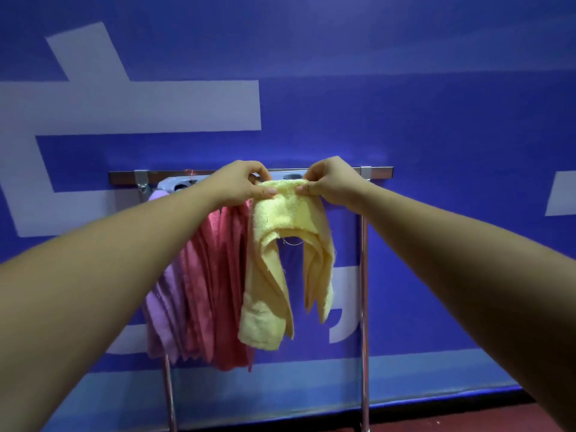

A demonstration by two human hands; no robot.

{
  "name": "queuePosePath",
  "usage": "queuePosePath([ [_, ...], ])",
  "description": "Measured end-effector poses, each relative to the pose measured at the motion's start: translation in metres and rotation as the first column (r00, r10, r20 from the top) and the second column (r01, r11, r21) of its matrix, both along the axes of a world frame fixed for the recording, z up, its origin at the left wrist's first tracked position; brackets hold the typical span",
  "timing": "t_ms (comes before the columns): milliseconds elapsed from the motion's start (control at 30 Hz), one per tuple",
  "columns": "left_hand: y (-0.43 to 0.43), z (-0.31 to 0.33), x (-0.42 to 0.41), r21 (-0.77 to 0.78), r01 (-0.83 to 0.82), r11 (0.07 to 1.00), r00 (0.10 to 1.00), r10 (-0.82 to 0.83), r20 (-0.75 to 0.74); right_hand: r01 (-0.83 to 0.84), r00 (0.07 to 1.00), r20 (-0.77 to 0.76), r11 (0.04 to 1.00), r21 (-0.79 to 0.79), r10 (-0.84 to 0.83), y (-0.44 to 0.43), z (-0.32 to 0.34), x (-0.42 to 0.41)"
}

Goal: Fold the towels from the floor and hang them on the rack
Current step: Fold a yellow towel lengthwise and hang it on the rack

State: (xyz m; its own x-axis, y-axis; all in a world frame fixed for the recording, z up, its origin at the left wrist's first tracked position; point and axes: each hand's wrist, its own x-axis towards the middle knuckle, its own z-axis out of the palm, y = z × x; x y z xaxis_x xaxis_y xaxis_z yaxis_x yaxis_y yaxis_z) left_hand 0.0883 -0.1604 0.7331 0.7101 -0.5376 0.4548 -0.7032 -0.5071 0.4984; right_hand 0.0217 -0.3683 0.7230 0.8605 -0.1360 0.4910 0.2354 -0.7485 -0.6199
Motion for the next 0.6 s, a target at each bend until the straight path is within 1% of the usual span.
queuePosePath([
  [67,-0.004,0.000,0.017,0.016,-0.038,0.999,0.998,0.037,0.045,0.046,0.999,0.022,0.998,-0.046,-0.045,0.001,-0.002,0.021],
  [200,-0.008,-0.006,0.050,-0.007,-0.103,0.995,0.987,0.103,0.121,0.137,0.988,0.085,0.979,-0.152,-0.125,0.005,-0.010,0.058],
  [300,-0.017,-0.015,0.071,-0.087,-0.193,0.977,0.958,0.207,0.197,0.255,0.954,0.200,0.956,-0.146,-0.224,0.008,-0.017,0.084],
  [400,-0.028,-0.020,0.082,-0.182,-0.227,0.957,0.945,0.262,0.195,0.373,0.899,0.295,0.919,-0.128,-0.324,0.009,-0.021,0.100],
  [433,-0.032,-0.021,0.085,-0.185,-0.241,0.953,0.942,0.275,0.193,0.405,0.885,0.306,0.904,-0.139,-0.349,0.008,-0.023,0.103],
  [467,-0.034,-0.022,0.086,-0.149,-0.270,0.951,0.928,0.299,0.223,0.437,0.874,0.312,0.884,-0.169,-0.372,0.008,-0.025,0.105],
  [533,-0.039,-0.025,0.086,-0.055,-0.355,0.933,0.865,0.350,0.360,0.488,0.852,0.350,0.832,-0.265,-0.389,0.007,-0.030,0.105],
  [600,-0.038,-0.026,0.083,-0.051,-0.377,0.925,0.805,0.355,0.475,0.494,0.845,0.404,0.800,-0.341,-0.350,0.006,-0.034,0.101],
])
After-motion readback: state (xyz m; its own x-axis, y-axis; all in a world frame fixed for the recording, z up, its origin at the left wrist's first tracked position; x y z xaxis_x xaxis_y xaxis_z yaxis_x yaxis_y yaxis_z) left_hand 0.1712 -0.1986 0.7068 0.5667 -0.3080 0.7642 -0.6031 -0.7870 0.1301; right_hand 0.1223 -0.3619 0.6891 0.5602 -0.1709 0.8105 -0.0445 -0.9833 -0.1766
